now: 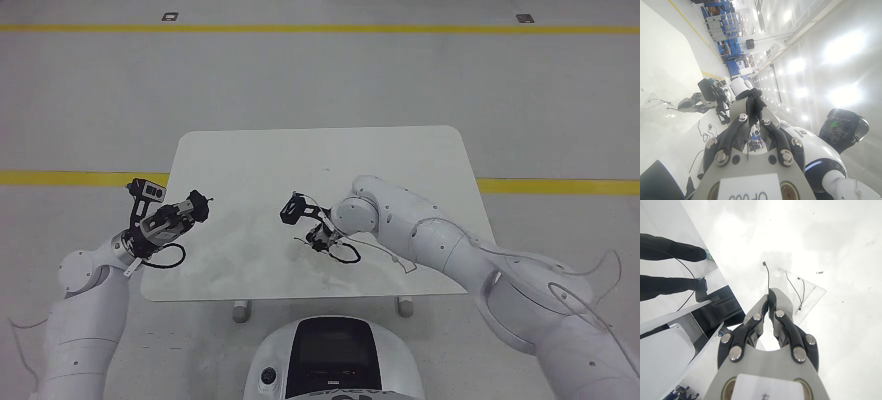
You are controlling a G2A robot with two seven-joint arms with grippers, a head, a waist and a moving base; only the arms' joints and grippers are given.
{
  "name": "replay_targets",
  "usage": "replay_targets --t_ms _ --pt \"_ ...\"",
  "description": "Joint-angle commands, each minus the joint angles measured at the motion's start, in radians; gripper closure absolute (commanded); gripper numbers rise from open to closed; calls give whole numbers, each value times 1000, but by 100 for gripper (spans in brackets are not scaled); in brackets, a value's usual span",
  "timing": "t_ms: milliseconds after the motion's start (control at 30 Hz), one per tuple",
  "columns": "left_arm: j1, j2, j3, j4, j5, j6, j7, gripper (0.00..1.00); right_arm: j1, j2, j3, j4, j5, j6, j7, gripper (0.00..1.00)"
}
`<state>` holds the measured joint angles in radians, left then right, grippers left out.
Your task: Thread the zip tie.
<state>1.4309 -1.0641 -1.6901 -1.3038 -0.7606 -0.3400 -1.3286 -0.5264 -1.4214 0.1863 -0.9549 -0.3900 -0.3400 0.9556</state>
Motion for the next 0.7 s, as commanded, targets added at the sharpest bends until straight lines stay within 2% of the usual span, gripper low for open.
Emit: replay_targets --t_ms 0,133,267,400,500,567,667 --pt "0 0 0 0 0 0 0 100 0 0 0 0 0 0 0 100" --pt "0 0 0 0 0 0 0 100 -26 21 58 -17 44 0 -103 100" --pt "0 0 0 0 0 0 0 100 -72 77 133 -93 85 0 -198 100" --pt "0 0 0 0 0 0 0 100 -158 147 222 -199 108 0 -318 100" --pt "0 0 0 0 0 0 0 100 -223 188 288 -268 126 0 -408 100" --pt "0 0 0 0 0 0 0 100 -237 207 302 -298 80 0 -400 100" --pt "0 0 0 0 0 0 0 100 -237 207 302 -298 80 0 -400 100"
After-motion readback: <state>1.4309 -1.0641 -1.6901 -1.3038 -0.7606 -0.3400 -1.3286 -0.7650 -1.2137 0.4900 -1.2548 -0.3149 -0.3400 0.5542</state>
